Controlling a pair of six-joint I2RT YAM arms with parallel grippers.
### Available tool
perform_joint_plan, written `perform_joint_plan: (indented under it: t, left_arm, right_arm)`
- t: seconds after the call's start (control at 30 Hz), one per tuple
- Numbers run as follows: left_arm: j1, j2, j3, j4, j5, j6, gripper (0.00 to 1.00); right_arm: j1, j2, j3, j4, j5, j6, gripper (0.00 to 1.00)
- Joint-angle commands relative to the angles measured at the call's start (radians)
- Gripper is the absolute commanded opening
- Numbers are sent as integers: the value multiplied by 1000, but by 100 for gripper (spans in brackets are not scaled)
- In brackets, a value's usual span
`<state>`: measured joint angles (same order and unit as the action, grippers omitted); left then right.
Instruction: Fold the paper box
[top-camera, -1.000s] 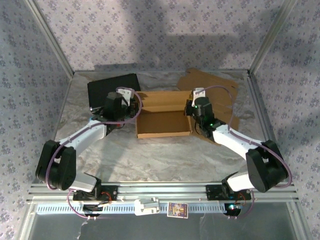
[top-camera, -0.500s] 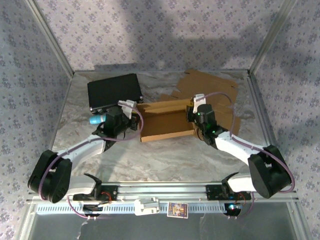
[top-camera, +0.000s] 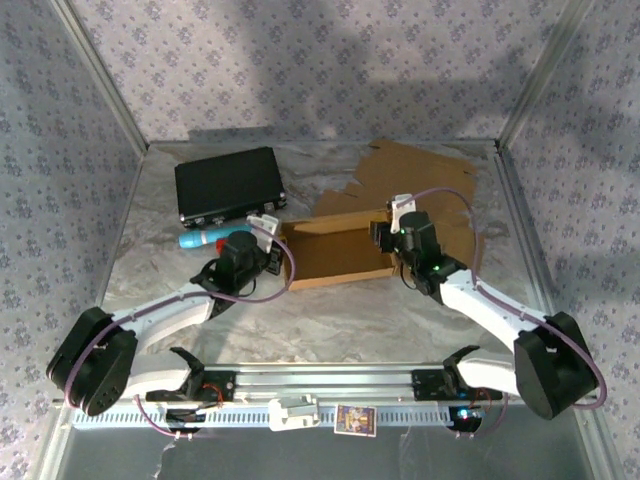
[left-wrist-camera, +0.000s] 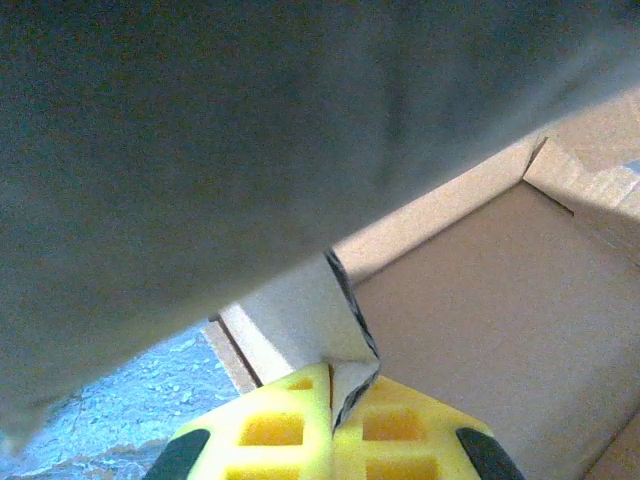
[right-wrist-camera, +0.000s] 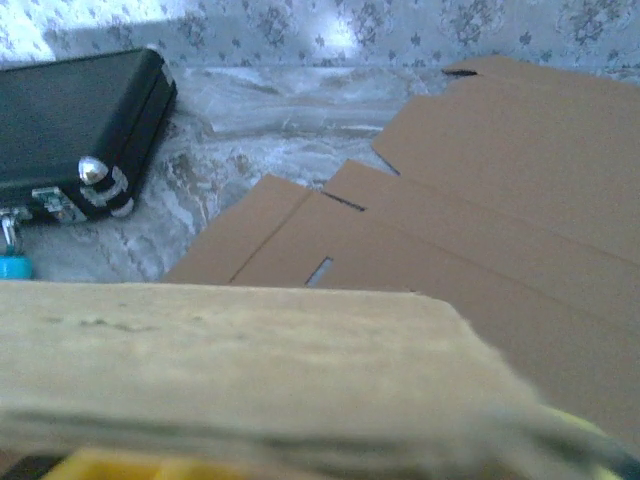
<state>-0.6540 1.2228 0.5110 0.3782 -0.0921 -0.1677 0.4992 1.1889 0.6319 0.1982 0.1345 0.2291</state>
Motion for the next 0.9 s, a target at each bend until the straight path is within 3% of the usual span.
perform_joint_plan:
  t: [0.0,0.33,0.47,0.63,0.87]
  left_arm:
    - [-33,30,-18,-39,-7,-18,0]
    - [-50,33,6,-81,-81,-24,0]
    - [-50,38,8,-82,-93,-20,0]
    - [-51,41,17,-86,-95,-14,0]
    - [-51,47,26,-86,-97,-2,0]
  right_arm:
    - [7,-43,6,-113,-57,48,51]
    - [5,-160,67,-353,-142,218,69]
    - [17,-192,97,-435,-219,238,70]
    - [32,-282,164,-530,-220,243,71]
    - [-19,-262,427,-767,-226,296,71]
